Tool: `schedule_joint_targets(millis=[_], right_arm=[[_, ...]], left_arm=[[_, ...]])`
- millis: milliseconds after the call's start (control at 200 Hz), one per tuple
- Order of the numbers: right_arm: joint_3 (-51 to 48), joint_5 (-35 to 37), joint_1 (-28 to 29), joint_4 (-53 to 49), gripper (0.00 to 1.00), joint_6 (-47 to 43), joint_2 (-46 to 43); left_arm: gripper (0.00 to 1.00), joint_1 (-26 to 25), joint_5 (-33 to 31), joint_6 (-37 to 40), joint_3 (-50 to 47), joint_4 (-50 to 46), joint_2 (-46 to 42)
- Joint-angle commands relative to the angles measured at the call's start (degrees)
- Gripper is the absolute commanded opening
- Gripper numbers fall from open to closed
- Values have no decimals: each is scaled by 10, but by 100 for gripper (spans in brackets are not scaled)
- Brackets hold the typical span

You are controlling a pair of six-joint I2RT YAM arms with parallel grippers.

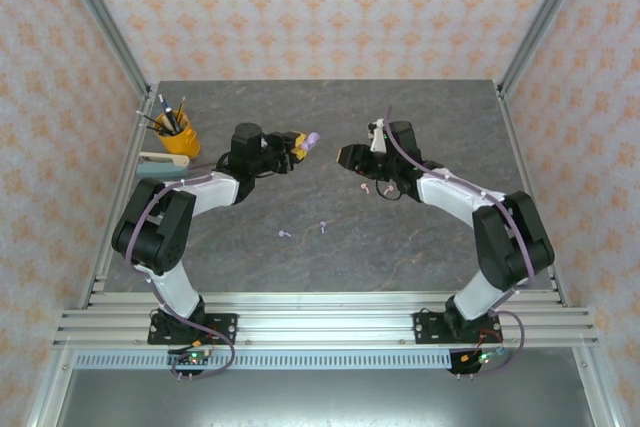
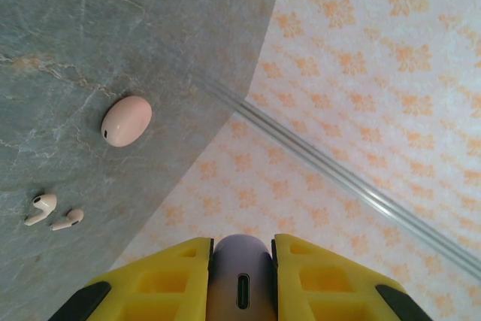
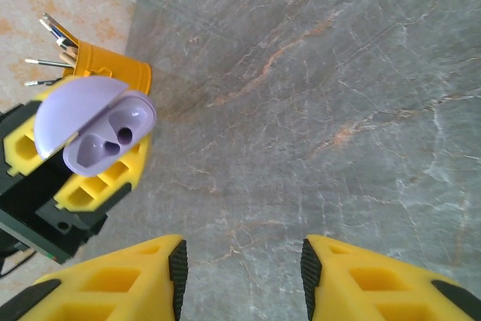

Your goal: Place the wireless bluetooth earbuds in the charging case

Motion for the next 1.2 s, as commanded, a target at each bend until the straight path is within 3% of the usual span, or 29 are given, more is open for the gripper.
schedule_joint_targets(millis=[0, 145, 275, 460, 525, 646, 746, 1196], right_arm=[[28, -23, -2, 54, 44, 35, 13], [52, -12, 0, 32, 42, 78, 25], [87, 36, 1, -49, 42, 117, 32], [127, 53, 11, -110, 43, 99, 41], [128, 40, 14, -97, 45, 106, 45], [127, 36, 38, -60, 61, 121, 47], [127, 51, 61, -28, 67, 121, 49], [115, 64, 79, 149, 71, 173, 113]], left_arm=[[0, -6, -32, -40, -11, 13, -25], [0, -6, -39, -46, -11, -11, -35], [0, -8, -48, -53, -15, -41, -46], [0, -8, -62, -51, -13, -83, -65], [0, -8, -61, -47, -9, -87, -66], [0, -9, -63, -48, -7, -92, -65], [0, -10, -66, -47, -4, -98, -66], [0, -13, -72, -45, 0, -120, -75]])
